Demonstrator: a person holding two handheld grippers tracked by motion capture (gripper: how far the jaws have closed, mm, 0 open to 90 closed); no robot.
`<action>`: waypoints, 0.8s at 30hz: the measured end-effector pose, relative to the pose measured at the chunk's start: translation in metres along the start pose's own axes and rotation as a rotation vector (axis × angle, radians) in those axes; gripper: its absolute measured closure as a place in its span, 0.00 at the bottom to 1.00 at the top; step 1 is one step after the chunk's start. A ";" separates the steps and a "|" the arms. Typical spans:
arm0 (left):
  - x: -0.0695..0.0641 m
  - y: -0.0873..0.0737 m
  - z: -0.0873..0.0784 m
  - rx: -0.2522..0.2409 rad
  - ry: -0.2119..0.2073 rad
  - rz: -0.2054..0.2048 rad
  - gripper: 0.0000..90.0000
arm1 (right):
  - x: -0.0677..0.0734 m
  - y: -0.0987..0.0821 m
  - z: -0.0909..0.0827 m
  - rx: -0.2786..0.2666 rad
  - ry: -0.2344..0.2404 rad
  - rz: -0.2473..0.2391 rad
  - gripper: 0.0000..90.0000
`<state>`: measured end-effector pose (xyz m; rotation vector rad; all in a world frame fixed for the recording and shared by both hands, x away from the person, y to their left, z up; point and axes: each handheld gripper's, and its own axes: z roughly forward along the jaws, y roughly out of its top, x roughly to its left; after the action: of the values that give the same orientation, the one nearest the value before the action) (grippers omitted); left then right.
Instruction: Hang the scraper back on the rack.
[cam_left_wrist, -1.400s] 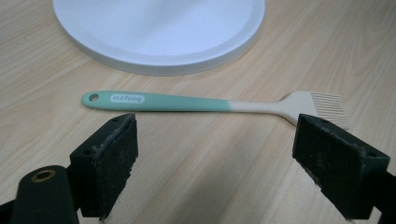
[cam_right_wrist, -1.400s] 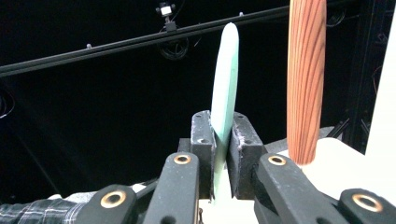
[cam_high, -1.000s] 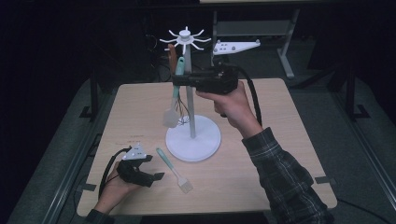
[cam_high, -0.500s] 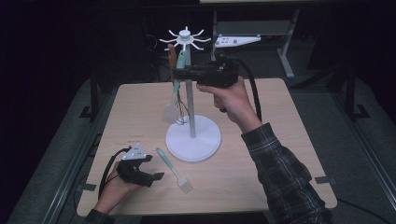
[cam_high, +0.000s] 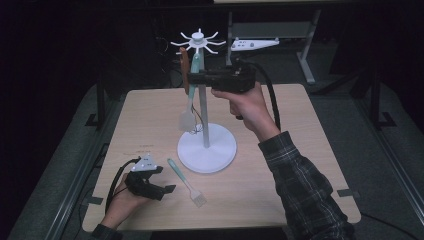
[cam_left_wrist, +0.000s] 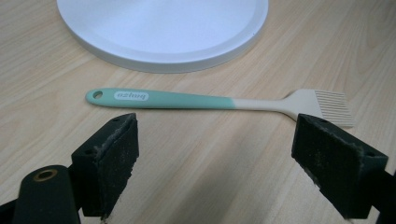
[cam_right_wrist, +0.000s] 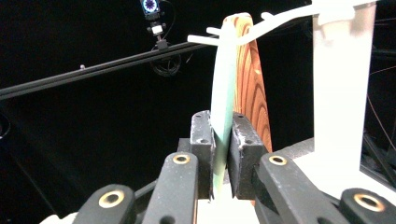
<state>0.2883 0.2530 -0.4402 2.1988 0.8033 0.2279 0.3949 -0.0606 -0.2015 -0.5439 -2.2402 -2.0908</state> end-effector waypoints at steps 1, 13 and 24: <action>0.000 0.000 0.000 -0.001 0.000 0.000 0.16 | 0.000 0.000 0.000 -0.001 -0.004 -0.005 0.91; 0.000 0.000 -0.001 -0.006 -0.003 -0.007 0.16 | 0.001 -0.004 -0.009 0.011 -0.049 -0.036 0.75; 0.000 0.000 -0.001 -0.006 -0.002 -0.002 0.16 | -0.003 -0.021 -0.028 0.032 -0.095 -0.030 0.51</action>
<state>0.2880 0.2537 -0.4392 2.1918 0.8029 0.2265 0.3862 -0.0895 -0.2193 -0.6246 -2.3422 -2.0819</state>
